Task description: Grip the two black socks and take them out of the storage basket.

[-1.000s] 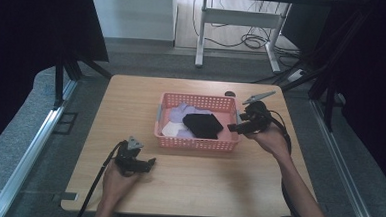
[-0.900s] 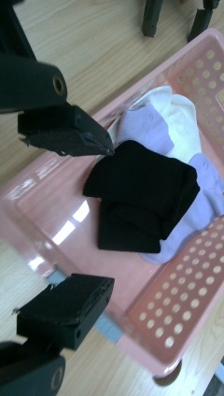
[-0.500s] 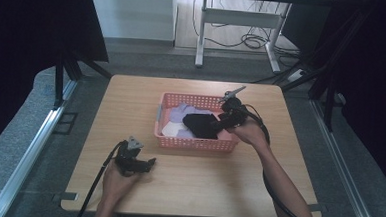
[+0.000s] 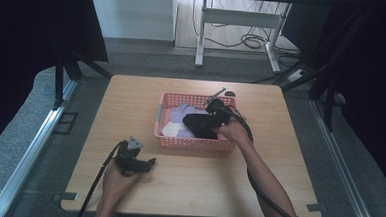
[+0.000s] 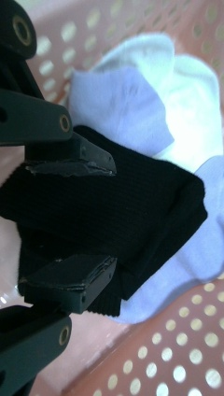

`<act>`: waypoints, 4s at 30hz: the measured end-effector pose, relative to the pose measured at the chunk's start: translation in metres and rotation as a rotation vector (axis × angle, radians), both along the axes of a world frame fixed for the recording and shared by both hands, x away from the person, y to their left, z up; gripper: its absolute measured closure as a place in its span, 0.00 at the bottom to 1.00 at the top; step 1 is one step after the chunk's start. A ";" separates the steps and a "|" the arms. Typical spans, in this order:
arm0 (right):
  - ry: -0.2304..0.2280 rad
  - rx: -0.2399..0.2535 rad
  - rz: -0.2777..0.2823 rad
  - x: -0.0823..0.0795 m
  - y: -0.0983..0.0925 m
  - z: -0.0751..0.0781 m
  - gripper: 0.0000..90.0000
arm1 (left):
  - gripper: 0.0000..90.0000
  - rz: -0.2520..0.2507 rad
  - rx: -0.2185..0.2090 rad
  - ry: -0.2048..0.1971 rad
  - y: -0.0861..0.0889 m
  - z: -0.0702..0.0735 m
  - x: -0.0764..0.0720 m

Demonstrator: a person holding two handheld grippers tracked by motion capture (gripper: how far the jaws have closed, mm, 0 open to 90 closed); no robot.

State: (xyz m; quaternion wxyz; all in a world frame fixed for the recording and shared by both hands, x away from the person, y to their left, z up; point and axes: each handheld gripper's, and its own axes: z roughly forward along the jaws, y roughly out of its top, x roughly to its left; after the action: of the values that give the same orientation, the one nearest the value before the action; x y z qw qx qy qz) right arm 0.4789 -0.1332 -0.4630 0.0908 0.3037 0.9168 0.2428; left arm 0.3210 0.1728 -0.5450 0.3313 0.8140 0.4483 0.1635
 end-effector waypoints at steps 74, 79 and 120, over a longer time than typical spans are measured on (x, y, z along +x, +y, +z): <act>-0.245 0.161 -0.073 -0.039 -0.070 0.167 0.95 | 0.14 -0.003 0.005 0.001 0.000 0.000 0.000; -0.257 0.165 -0.109 -0.042 -0.087 0.173 0.95 | 0.14 -0.009 0.012 0.003 0.001 0.001 0.000; -0.127 0.007 -0.385 -0.035 -0.207 0.101 0.95 | 0.14 -0.004 0.007 -0.001 0.000 0.000 0.000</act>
State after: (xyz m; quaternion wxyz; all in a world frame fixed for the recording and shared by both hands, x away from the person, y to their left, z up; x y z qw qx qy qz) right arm 0.4442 -0.3400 -0.3620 0.1922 0.4577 0.8334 0.2428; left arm 0.3210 0.1731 -0.5447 0.3290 0.8160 0.4458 0.1646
